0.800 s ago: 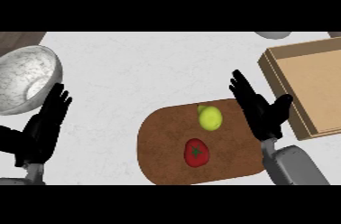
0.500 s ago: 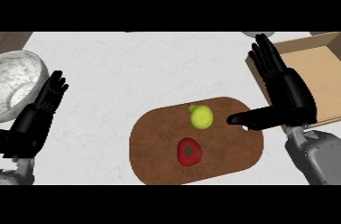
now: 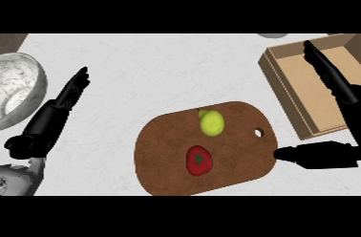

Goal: Pick the tomato from the cutting board and place it in the cardboard box

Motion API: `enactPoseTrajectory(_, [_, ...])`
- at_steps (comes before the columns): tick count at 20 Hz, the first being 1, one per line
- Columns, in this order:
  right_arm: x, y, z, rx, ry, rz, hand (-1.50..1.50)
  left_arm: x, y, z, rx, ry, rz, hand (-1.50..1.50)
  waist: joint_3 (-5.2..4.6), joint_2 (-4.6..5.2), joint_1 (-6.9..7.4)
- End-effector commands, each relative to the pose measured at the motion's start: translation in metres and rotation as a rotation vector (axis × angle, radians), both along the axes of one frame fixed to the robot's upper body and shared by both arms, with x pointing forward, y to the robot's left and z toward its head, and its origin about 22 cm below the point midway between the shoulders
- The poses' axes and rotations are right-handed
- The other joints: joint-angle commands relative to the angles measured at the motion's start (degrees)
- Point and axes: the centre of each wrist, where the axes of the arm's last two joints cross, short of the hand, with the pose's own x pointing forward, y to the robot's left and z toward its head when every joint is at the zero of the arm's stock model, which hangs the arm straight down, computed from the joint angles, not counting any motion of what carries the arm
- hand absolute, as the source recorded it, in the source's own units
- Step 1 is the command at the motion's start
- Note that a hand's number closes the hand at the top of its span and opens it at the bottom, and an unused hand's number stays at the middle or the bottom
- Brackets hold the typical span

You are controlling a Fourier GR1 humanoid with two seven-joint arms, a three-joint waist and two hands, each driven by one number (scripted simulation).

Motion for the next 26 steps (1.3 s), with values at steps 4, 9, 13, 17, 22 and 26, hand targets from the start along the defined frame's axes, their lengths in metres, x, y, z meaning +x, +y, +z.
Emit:
enactPoseTrajectory(4, [-0.029,0.012,0.016,-0.314,-0.065,0.075,-1.50,0.007,-0.006,0.002,0.013,-0.021,-0.071,0.00,-0.04,0.31,2.18])
enactPoseTrajectory(9, [-0.046,0.025,0.023,-0.617,0.095,0.104,-1.50,0.015,-0.003,-0.007,0.016,-0.013,-0.069,0.00,-0.17,0.49,2.22])
enactPoseTrajectory(13, [-0.075,0.058,0.043,-0.769,0.140,0.135,-1.50,0.013,-0.006,-0.006,0.023,-0.005,-0.077,0.00,-0.23,0.24,3.03])
enactPoseTrajectory(17, [-0.075,0.085,0.042,-0.889,0.168,0.094,-1.50,0.011,-0.022,-0.008,0.012,-0.016,-0.074,0.00,-0.18,0.31,3.71])
enactPoseTrajectory(22, [-0.077,0.141,0.029,-0.961,0.243,0.079,-1.50,0.024,-0.004,0.001,0.014,-0.005,-0.087,0.00,-0.26,0.42,3.88])
enactPoseTrajectory(26, [-0.099,0.158,0.019,-0.961,0.301,0.077,-1.50,0.024,0.003,-0.002,0.023,-0.025,-0.061,0.00,-0.15,0.17,2.53])
